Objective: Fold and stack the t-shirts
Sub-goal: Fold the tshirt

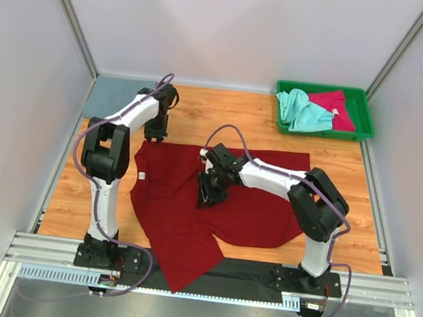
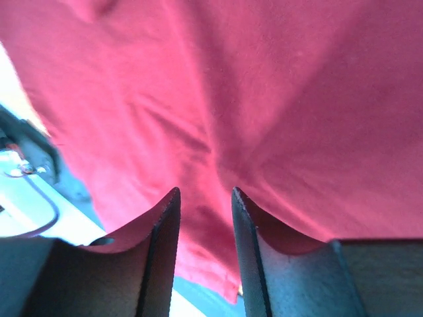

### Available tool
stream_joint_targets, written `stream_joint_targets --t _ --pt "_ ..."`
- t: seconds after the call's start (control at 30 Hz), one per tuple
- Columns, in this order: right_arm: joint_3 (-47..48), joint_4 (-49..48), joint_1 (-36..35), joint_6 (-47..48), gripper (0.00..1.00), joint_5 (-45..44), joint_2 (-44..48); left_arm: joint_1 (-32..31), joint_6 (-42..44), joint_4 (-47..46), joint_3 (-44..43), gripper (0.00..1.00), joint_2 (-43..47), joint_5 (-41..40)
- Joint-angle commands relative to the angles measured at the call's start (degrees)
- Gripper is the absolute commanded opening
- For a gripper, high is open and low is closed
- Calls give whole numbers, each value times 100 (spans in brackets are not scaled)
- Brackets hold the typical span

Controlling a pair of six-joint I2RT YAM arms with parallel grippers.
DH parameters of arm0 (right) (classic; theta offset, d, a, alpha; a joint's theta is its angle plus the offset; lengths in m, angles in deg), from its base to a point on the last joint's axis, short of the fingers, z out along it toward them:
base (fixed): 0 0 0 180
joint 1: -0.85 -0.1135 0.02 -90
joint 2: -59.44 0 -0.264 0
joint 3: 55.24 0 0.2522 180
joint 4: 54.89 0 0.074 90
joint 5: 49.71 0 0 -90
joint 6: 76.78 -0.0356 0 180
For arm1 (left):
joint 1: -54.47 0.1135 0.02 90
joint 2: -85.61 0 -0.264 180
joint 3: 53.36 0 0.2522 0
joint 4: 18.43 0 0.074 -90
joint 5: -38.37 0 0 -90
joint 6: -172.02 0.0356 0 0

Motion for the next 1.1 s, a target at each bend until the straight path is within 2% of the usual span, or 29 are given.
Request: stream_joint_targets --t 0.0,0.13,0.17,0.23,0.27,0.4,0.47,0.57,0.63,0.8,1.07 --pt "24 -91 454 -227 40 -122 806 -72 228 23 71 32 1220 -201" --pt "-476 296 1533 -289 44 -660 1614 -483 -237 -21 887 37 2242 202" --pt "-609 392 2084 -263 44 -757 1842 -590 -370 -3 1020 37 2505 317" --pt "-977 454 2649 -184 45 -942 2028 -879 -598 23 1275 37 2682 641" --pt "-1040 542 3166 -149 45 -1021 2125 -1211 -843 41 1511 36 2788 669" --pt "-1164 613 4250 -78 45 -1486 2152 -1855 -1381 -82 2110 34 2982 879" --pt "-1251 438 4889 -323 43 -1488 2117 -1953 -1617 -187 2453 35 3087 942" --pt "-1418 42 5471 -763 41 -1145 1924 -1944 -1576 -266 2778 36 3166 846" --pt "-1428 -116 5614 -921 39 -935 1697 -1944 -1418 -328 2814 40 3097 889" --pt "-1076 41 5658 -553 38 -1073 1247 -1935 -812 -363 2428 41 2438 1285" --pt "-1067 -204 5684 -544 39 -1074 957 -1935 -687 -399 2225 41 1981 1487"
